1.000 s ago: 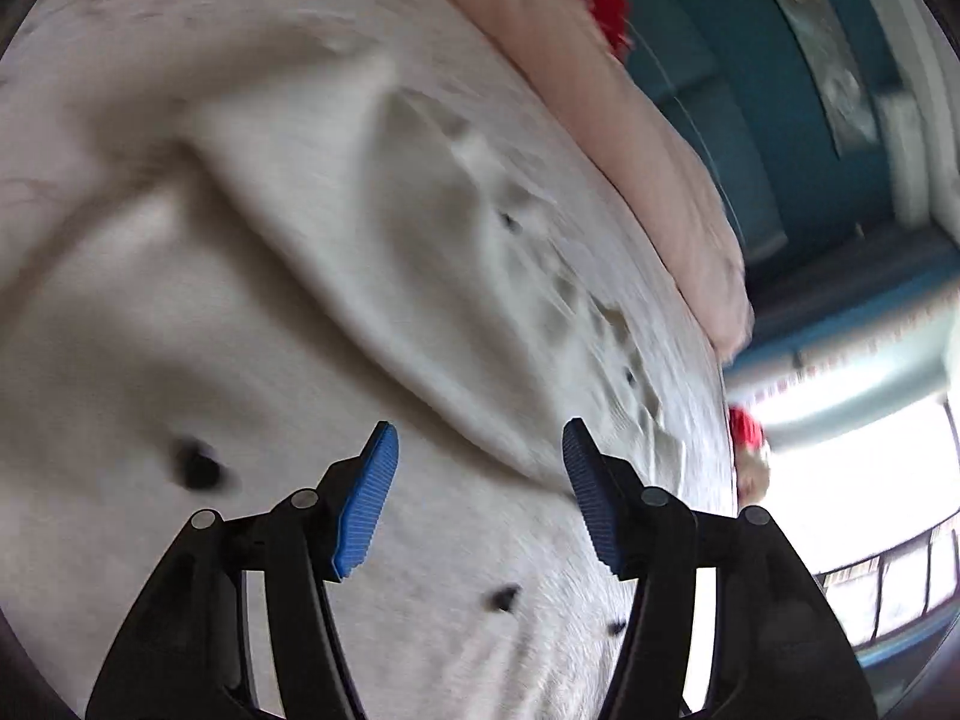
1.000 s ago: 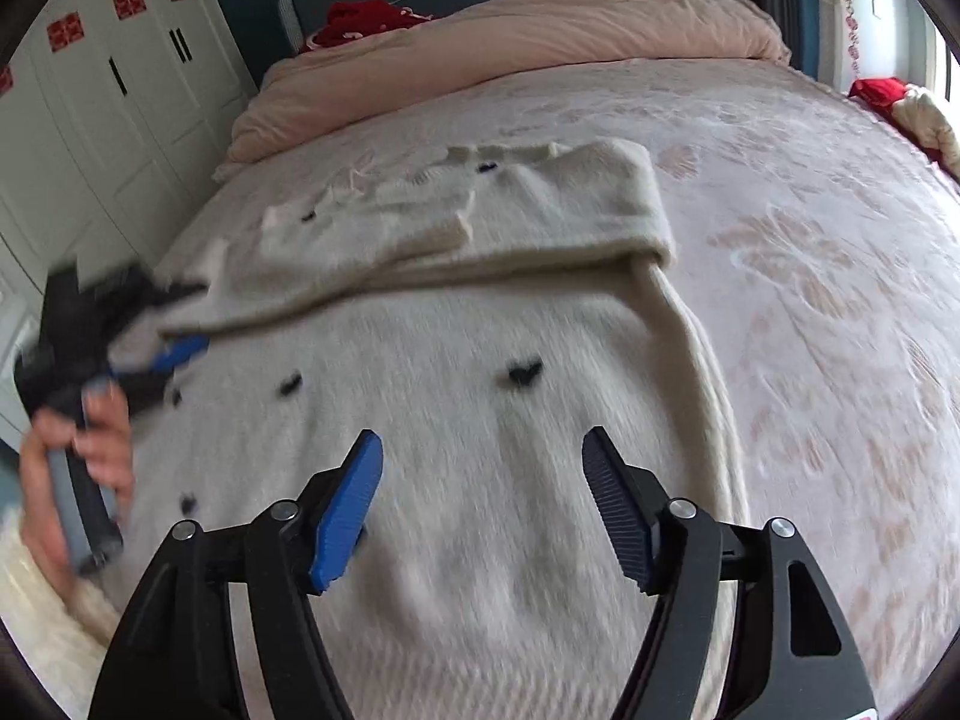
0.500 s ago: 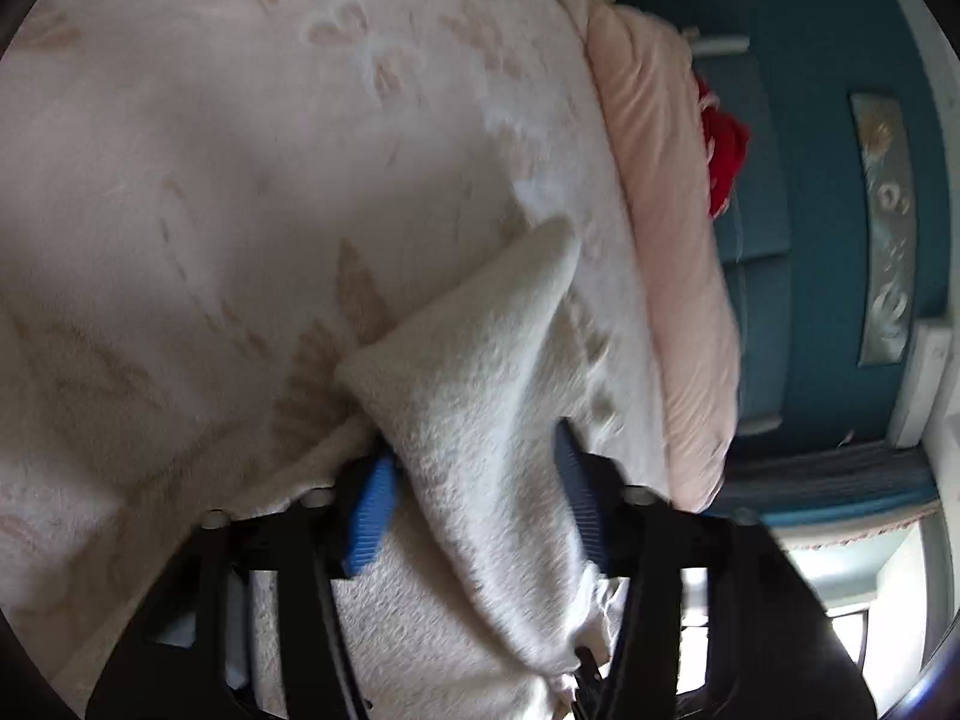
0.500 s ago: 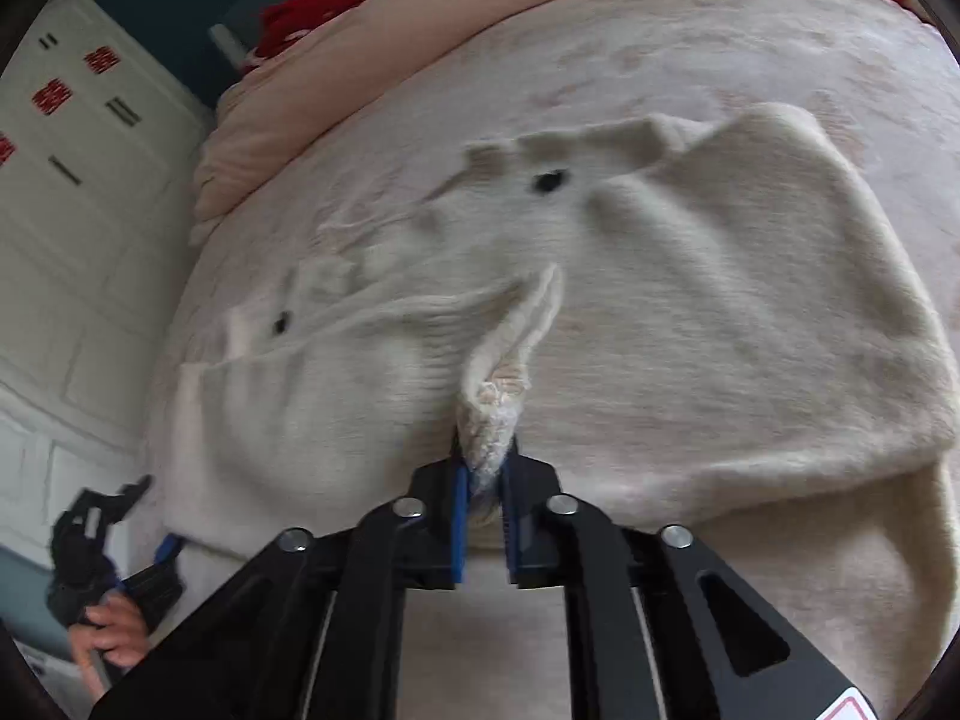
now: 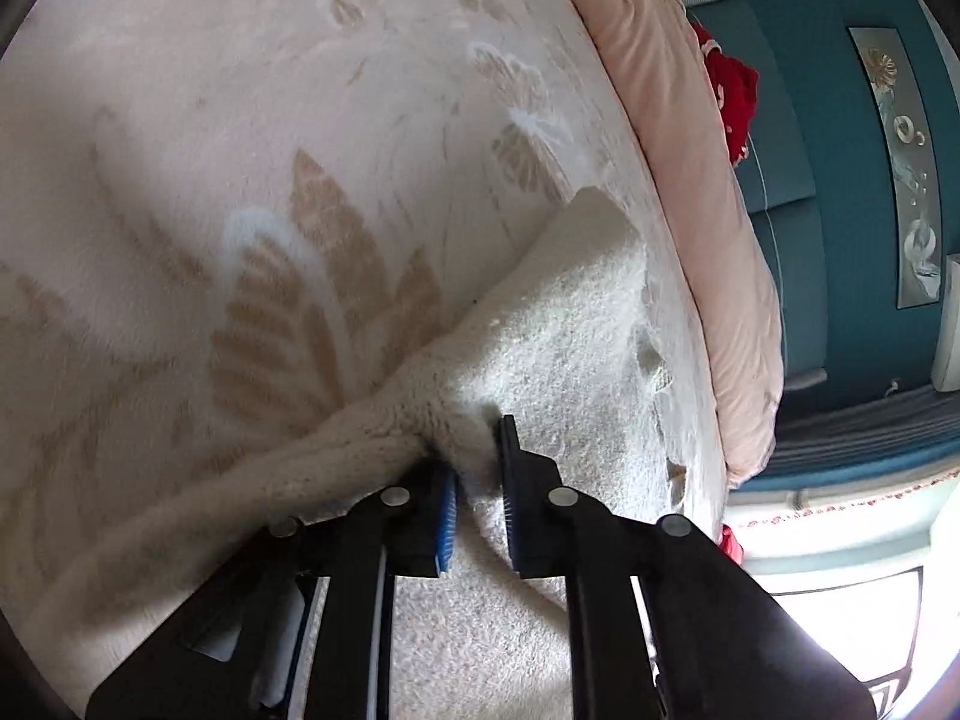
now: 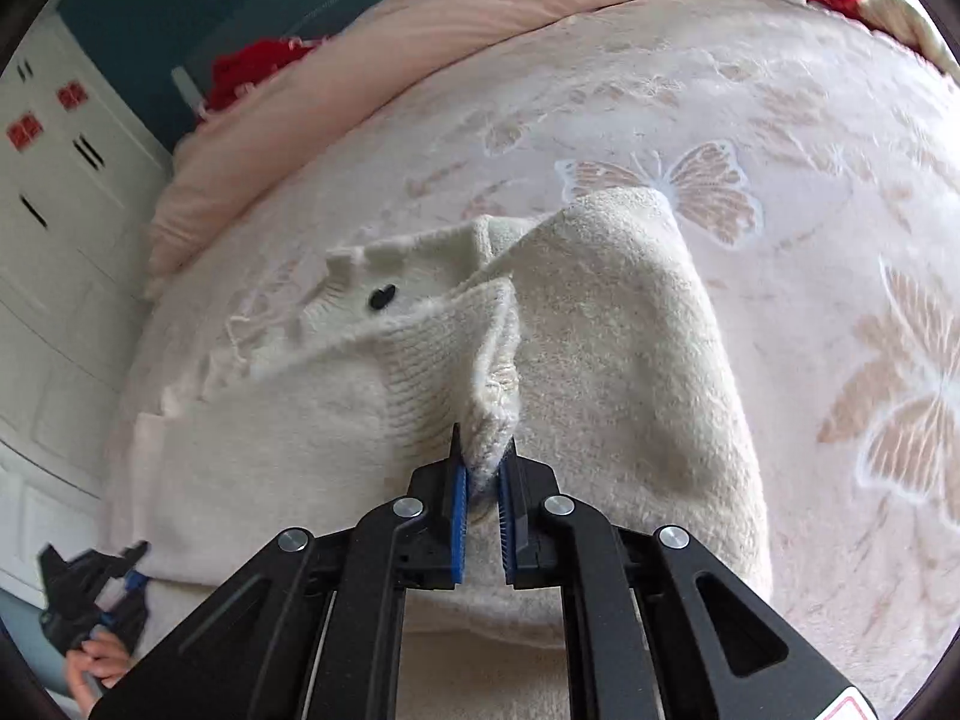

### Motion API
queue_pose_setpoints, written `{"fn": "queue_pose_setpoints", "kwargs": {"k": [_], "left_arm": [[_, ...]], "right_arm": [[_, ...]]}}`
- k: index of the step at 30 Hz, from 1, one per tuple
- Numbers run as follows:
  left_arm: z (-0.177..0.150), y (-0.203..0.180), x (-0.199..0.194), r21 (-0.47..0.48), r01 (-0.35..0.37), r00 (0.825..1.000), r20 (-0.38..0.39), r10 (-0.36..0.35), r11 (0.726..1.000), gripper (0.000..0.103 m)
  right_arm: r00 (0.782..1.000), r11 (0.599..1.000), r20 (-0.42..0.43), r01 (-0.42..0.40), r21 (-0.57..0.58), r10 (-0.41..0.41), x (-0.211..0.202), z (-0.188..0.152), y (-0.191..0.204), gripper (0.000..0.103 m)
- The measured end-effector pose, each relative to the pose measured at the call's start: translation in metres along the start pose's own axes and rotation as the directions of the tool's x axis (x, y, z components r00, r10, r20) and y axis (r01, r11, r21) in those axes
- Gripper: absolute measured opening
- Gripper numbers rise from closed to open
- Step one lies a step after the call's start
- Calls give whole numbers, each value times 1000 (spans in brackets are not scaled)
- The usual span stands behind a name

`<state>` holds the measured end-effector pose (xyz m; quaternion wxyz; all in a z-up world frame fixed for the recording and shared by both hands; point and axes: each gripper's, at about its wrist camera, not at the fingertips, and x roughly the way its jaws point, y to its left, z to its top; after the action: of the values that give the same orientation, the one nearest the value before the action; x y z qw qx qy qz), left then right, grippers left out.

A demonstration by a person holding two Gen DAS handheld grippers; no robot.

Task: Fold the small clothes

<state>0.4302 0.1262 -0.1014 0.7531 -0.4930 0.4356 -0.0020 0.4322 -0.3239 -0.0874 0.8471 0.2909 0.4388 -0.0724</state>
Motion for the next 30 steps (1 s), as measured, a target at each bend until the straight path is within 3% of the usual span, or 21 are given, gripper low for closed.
{"fn": "queue_pose_setpoints", "kwargs": {"k": [6,7,9,10,13,16,18,20,22,25,28,30], "left_arm": [[8,-1,5,2,-2,1000,28,2,1000,14],[7,1,8,9,-9,1000,18,9,1000,13],[9,-3,18,47,-26,1000,10,26,999,12],[8,-7,17,79,-38,999,19,37,996,12],[5,-16,7,113,-48,999,2,48,992,14],[-1,-28,-23,163,-26,1000,14,24,986,14],[-6,-42,-46,218,-24,998,57,11,976,16],[-7,-60,-57,258,-7,995,97,-18,966,22],[-4,-80,-51,273,11,993,111,-43,962,40],[6,-98,-7,273,-32,997,81,10,962,41],[17,-91,40,266,-152,988,78,136,952,40],[25,-78,55,254,-195,981,71,183,947,33]], "right_arm": [[992,997,101,-80,1,79,-29,9,-4,8],[995,999,93,-45,-1,45,-22,8,-11,8],[999,999,-19,36,16,-36,7,0,-26,8],[1000,1000,-25,18,25,-18,12,-5,-31,7],[999,998,38,25,55,-27,-17,0,-21,13],[984,996,162,80,-28,-74,-57,-2,3,19],[984,995,179,33,-91,-16,-66,0,27,19],[992,982,106,-49,-182,69,-54,-8,68,18],[987,950,21,-147,-275,159,-31,-22,122,18],[960,909,-126,-279,-310,252,17,-48,189,18],[944,904,-223,-304,-302,243,62,-60,216,16],[956,925,-224,-251,-285,190,79,-52,200,9]]}}
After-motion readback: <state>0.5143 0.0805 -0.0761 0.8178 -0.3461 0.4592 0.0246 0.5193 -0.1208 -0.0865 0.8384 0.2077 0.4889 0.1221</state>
